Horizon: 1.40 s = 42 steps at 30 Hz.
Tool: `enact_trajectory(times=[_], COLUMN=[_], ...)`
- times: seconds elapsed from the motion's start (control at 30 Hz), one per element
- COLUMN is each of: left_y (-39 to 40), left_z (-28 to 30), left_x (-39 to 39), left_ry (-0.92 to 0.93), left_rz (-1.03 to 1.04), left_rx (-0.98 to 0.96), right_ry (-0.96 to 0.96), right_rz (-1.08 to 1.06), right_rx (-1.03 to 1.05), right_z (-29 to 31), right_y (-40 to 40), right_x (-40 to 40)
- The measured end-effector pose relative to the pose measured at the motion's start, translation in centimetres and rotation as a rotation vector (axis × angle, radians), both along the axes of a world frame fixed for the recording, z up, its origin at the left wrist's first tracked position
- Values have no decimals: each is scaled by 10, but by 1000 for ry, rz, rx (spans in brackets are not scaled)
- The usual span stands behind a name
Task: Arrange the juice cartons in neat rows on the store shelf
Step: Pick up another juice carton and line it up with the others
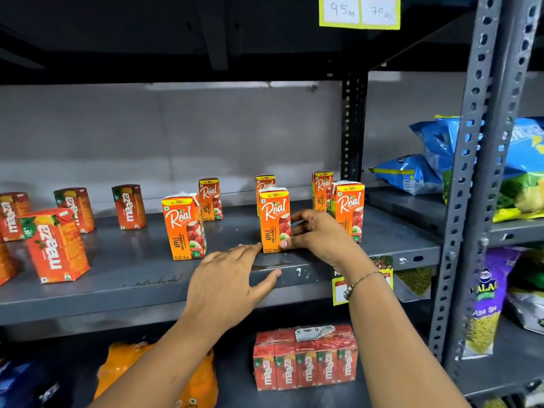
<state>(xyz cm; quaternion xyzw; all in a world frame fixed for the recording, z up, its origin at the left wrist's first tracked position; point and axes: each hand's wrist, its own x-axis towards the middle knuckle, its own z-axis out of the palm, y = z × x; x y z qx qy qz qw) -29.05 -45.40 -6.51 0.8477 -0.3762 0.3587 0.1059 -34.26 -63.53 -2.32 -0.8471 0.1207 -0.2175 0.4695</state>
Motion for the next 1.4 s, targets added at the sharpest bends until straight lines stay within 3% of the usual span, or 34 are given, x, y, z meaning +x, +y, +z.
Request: enact_trajectory(times=[0.43,1.4], left_y=[-2,0], left_z=[0,2], left_x=[-1,-3], left_ry=[44,23], left_rz=[-4,-14], left_rx=[-23,-33], right_ry=[-24,-8], right_rz=[-86,-49], right_rx=[-63,-8], right_z=[-4,-2], right_y=[3,-3], right_x=[5,2])
